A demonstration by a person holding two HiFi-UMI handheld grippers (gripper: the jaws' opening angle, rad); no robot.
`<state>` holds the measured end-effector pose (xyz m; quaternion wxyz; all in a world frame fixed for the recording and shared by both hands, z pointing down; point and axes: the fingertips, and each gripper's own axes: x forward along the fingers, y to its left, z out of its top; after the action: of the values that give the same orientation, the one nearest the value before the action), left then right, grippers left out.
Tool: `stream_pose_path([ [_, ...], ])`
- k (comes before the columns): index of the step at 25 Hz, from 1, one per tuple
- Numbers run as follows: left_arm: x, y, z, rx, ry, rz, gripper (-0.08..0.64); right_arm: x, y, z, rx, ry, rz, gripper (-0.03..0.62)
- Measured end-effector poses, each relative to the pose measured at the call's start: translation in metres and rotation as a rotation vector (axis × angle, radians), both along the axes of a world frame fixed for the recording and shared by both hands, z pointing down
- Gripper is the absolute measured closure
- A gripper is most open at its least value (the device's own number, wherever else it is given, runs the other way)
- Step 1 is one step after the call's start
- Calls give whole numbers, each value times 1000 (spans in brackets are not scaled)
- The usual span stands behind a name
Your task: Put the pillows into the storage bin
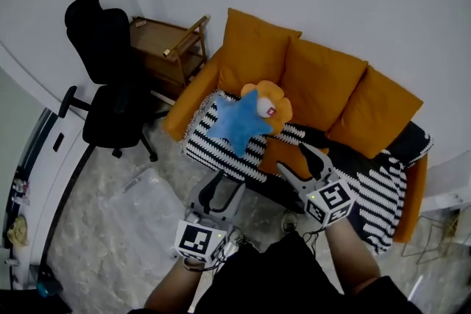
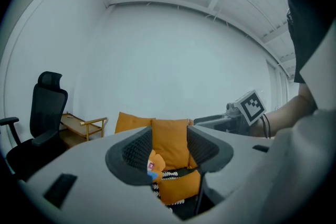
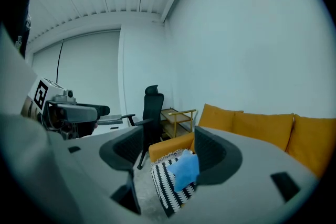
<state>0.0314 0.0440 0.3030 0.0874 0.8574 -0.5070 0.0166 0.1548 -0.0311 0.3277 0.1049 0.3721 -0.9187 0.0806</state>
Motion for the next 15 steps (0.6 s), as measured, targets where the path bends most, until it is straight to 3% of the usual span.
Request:
stream_pose_path([
  [8,-11,-19,24,-48,17,-45,367,-8,-30,28,-45,60,-57,276],
  [15,14,-42,49,-123,15,-90,367,14,-65,66,-117,70,-112,272],
])
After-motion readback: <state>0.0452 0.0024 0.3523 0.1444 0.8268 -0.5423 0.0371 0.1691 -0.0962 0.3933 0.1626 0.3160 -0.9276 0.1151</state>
